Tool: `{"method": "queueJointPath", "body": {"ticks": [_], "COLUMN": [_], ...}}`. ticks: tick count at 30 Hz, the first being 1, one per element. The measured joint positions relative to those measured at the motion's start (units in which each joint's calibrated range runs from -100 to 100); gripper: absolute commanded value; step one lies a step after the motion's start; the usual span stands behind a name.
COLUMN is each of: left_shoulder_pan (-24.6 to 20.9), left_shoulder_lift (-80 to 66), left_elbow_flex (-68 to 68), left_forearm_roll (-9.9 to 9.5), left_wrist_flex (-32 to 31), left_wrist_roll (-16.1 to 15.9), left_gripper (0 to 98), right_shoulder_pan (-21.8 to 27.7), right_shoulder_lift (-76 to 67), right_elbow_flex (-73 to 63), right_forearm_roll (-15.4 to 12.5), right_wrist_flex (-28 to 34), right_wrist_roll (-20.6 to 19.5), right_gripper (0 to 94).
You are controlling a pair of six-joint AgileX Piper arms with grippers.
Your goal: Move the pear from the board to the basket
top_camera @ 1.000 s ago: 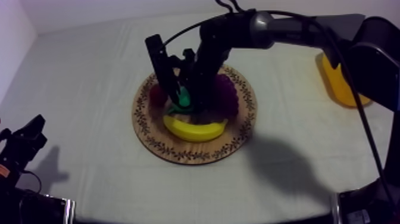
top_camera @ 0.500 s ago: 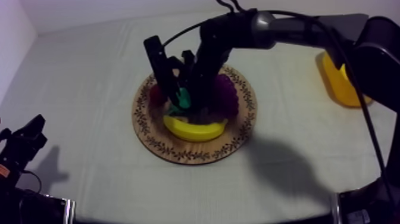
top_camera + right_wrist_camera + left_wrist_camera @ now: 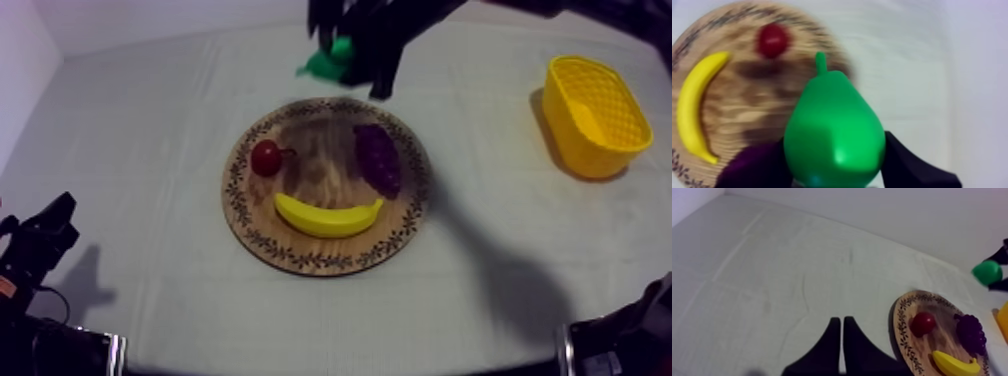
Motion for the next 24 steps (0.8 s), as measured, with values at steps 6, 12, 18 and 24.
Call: {"method": "queueJointPath", "body": {"ticks": [6, 12, 18, 24], "left_shoulder_pan": [0.0, 0.0, 0.0, 0.0], "left_shoulder_lift": [0.0, 0.0, 0.0, 0.0], "left_elbow_flex": [0.0, 0.0, 0.0, 0.0], "left_forearm_roll": [0.0, 0.0, 0.0, 0.0], "left_wrist_flex": [0.0, 0.0, 0.0, 0.0], "left_wrist_roll": [0.0, 0.0, 0.0, -0.03], "left_gripper": [0.1, 0.1, 0.1, 0.1], "right_shoulder_pan": [4.93, 11.03, 18.02, 24.81], "right_shoulder_lift": [-9.19, -15.8, -18.54, -17.1], "right_elbow_flex": [0.21, -1.77, -2.27, -0.39], "right_forearm_roll": [6.64, 16.99, 20.85, 20.47], "right_wrist_flex": [-8.56, -9.1, -3.39, 2.0], "right_wrist_roll": [-9.22, -22.32, -33.76, -40.9], "right_gripper": [27.3, 27.1, 26.8, 26.1]}}
